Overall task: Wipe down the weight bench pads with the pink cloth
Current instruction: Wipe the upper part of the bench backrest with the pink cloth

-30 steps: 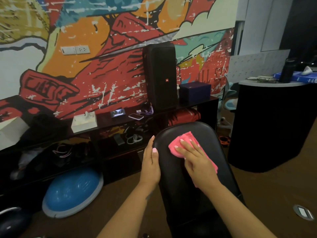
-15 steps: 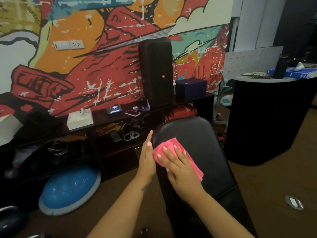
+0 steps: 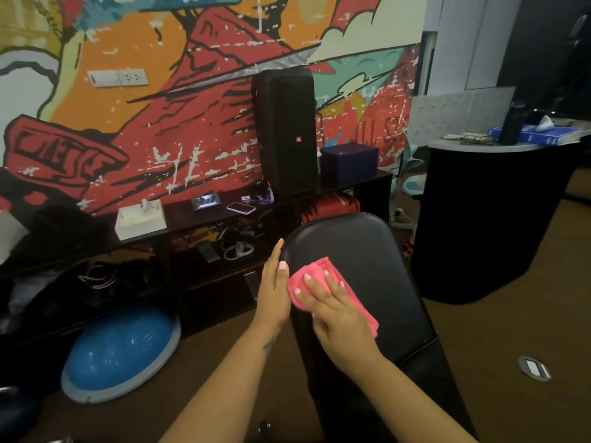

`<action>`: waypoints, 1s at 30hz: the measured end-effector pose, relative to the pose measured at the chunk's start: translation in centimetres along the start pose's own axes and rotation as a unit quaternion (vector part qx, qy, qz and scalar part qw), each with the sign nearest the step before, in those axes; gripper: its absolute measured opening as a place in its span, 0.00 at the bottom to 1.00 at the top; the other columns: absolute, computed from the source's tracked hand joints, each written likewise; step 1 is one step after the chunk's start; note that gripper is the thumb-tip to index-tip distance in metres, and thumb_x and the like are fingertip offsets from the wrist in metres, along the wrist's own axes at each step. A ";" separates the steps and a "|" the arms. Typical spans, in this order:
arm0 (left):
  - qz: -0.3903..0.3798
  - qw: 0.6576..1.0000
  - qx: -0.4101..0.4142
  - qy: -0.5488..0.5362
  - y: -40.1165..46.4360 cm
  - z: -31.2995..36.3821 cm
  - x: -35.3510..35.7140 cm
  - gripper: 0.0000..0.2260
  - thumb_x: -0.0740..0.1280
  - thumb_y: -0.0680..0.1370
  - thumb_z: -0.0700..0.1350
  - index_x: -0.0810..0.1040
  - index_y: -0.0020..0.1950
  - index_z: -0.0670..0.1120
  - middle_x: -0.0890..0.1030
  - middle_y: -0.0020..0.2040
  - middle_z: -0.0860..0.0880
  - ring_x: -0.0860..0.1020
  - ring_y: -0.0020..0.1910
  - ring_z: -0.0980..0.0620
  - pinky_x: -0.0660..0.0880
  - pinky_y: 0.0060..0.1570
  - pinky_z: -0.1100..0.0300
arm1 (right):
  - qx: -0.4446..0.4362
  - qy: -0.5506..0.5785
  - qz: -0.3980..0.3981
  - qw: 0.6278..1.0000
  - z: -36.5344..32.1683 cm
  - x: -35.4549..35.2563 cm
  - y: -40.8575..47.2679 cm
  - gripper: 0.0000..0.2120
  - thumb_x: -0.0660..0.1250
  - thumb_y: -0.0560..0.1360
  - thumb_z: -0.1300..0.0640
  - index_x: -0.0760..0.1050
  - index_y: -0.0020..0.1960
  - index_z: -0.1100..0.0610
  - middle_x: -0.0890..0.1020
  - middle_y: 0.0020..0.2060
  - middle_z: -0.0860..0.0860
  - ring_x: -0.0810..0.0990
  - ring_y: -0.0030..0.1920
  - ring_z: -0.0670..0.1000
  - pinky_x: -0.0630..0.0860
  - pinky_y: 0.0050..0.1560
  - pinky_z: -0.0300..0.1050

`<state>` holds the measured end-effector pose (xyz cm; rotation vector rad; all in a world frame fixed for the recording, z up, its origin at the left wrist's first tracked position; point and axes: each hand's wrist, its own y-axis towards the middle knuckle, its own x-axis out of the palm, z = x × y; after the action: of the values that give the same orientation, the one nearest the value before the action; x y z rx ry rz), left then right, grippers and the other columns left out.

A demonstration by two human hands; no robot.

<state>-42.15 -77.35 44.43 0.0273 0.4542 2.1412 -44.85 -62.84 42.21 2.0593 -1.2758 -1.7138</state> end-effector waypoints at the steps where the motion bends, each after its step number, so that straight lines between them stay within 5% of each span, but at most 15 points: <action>1: -0.002 1.000 -0.001 0.001 0.0 0.0 0.0 0.15 0.52 0.84 0.52 0.59 0.68 0.69 0.60 0.77 0.54 0.59 0.75 0.56 0.57 0.74 0.54 | -0.007 -0.005 -0.014 1.000 0.0 0.0 -0.7 0.22 0.59 0.75 0.58 0.66 0.68 0.46 0.60 0.70 0.39 0.51 0.75 0.47 0.42 0.74 0.48; 4: 0.001 1.000 0.000 -0.004 0.2 -0.4 -0.1 0.15 0.53 0.81 0.60 0.60 0.67 0.72 0.62 0.76 0.55 0.59 0.75 0.56 0.57 0.75 0.49 | -0.041 -0.017 -0.049 0.998 0.6 -0.4 -3.0 0.24 0.55 0.73 0.56 0.66 0.68 0.42 0.60 0.71 0.38 0.49 0.75 0.45 0.39 0.74 0.42; 7: 0.001 1.000 0.004 -0.012 0.4 -0.9 -0.2 0.18 0.54 0.75 0.67 0.61 0.65 0.77 0.63 0.75 0.57 0.60 0.75 0.58 0.58 0.75 0.48 | -0.063 -0.020 -0.064 0.996 1.8 -1.5 -4.2 0.23 0.56 0.71 0.56 0.70 0.65 0.42 0.64 0.70 0.39 0.52 0.74 0.44 0.48 0.73 0.42; 14: 0.001 1.000 0.009 0.000 0.6 -1.0 -0.3 0.16 0.53 0.80 0.60 0.60 0.66 0.74 0.63 0.76 0.54 0.62 0.74 0.57 0.60 0.74 0.48 | 0.047 0.029 0.041 0.998 2.7 -1.9 -1.8 0.25 0.64 0.68 0.64 0.75 0.62 0.47 0.68 0.66 0.41 0.64 0.70 0.49 0.62 0.69 0.47; 18: 0.000 1.000 0.016 -0.001 0.6 -0.8 -0.3 0.16 0.53 0.84 0.53 0.59 0.70 0.67 0.61 0.77 0.52 0.60 0.75 0.56 0.58 0.75 0.51 | 0.016 0.009 0.003 1.000 0.0 -1.4 -1.0 0.24 0.64 0.70 0.62 0.73 0.64 0.48 0.65 0.67 0.41 0.61 0.71 0.52 0.53 0.69 0.56; 26: 0.005 1.000 0.016 0.004 0.6 -1.2 -0.2 0.16 0.53 0.83 0.56 0.58 0.70 0.68 0.62 0.76 0.52 0.61 0.75 0.56 0.59 0.75 0.48 | -0.069 -0.035 -0.077 0.994 1.1 -2.3 -5.9 0.27 0.74 0.62 0.61 0.77 0.57 0.42 0.67 0.67 0.39 0.59 0.71 0.46 0.52 0.68 0.39; 30: 0.005 1.000 0.015 0.004 0.5 -0.7 -0.1 0.17 0.52 0.84 0.52 0.58 0.72 0.65 0.62 0.76 0.53 0.60 0.74 0.57 0.58 0.75 0.50 | 0.026 0.029 -0.010 0.999 3.6 -2.8 -6.0 0.24 0.61 0.68 0.61 0.74 0.61 0.44 0.69 0.67 0.42 0.61 0.71 0.45 0.56 0.71 0.38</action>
<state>-42.58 -77.93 43.97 0.0372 0.4913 2.1450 -44.98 -55.85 39.35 2.1419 -1.3007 -1.6315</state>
